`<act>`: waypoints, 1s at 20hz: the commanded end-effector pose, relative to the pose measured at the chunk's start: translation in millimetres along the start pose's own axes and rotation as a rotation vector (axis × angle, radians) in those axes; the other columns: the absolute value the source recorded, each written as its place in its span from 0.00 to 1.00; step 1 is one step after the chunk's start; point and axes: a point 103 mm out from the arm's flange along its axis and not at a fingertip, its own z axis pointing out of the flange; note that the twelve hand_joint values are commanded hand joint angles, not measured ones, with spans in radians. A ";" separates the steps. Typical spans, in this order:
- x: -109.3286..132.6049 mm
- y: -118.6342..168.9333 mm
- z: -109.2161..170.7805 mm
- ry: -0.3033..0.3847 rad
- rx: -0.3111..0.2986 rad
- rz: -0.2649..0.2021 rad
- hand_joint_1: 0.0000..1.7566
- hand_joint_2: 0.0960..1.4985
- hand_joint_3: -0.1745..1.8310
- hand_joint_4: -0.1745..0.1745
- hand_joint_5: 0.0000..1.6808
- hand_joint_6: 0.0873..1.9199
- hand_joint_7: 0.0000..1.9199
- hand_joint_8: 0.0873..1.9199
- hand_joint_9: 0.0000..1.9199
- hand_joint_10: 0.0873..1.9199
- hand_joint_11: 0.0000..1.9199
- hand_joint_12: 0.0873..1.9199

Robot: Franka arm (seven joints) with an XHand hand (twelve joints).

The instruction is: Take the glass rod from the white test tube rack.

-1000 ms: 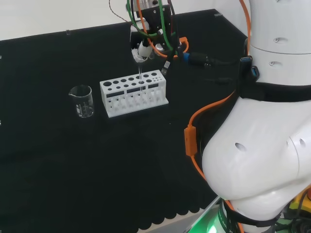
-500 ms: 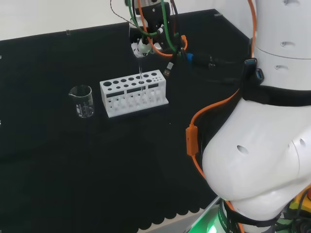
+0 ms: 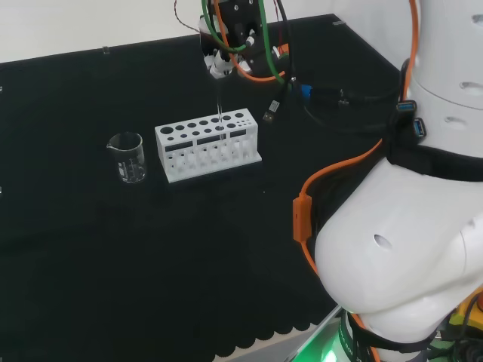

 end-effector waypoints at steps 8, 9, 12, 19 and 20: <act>0.7 -38.5 -29.6 0.006 -0.024 0.052 0.73 0.71 0.11 0.00 0.54 0.42 0.56 0.57 0.84 0.30 0.78 0.35; 1.2 -41.4 -32.9 0.008 -0.025 0.057 0.73 0.71 0.11 0.00 0.54 0.42 0.56 0.57 0.84 0.30 0.78 0.35; 5.8 -47.8 -42.6 0.008 -0.034 0.050 0.73 0.71 0.11 0.00 0.54 0.42 0.56 0.57 0.84 0.30 0.78 0.35; 15.7 -60.3 -59.7 0.009 -0.060 0.045 0.73 0.71 0.11 0.00 0.54 0.42 0.57 0.57 0.84 0.30 0.78 0.35; 17.5 -61.4 -63.0 0.011 -0.065 0.043 0.73 0.72 0.10 0.00 0.54 0.42 0.57 0.57 0.84 0.30 0.78 0.35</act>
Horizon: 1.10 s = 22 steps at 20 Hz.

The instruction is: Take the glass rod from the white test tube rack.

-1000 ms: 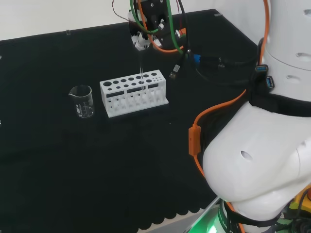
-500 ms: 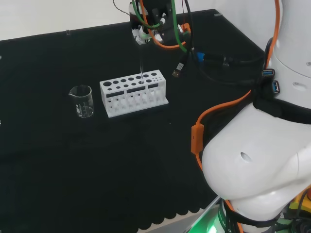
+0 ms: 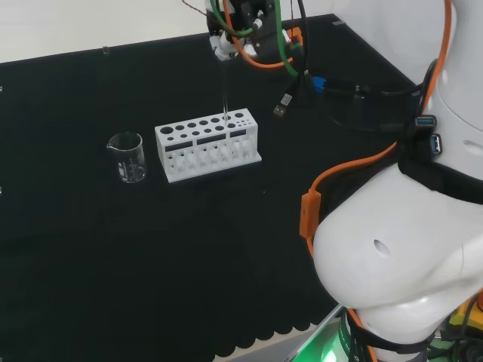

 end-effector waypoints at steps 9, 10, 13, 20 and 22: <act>27.9 -28.7 -35.1 0.012 -0.042 -0.018 0.73 0.72 0.10 0.00 0.54 0.42 0.57 0.57 0.85 0.29 0.78 0.35; 28.3 -29.6 -35.9 0.016 -0.046 -0.019 0.73 0.72 0.10 0.00 0.54 0.42 0.57 0.57 0.85 0.29 0.78 0.35; 29.2 -30.9 -38.0 0.021 -0.052 -0.023 0.73 0.72 0.10 0.00 0.54 0.42 0.57 0.57 0.85 0.29 0.78 0.35; 27.4 -30.2 -38.1 0.021 -0.055 -0.032 0.73 0.72 0.10 0.00 0.54 0.42 0.57 0.56 0.85 0.29 0.78 0.35; 26.2 -30.0 -38.7 0.023 -0.059 -0.034 0.73 0.72 0.10 0.00 0.54 0.42 0.57 0.56 0.85 0.29 0.78 0.35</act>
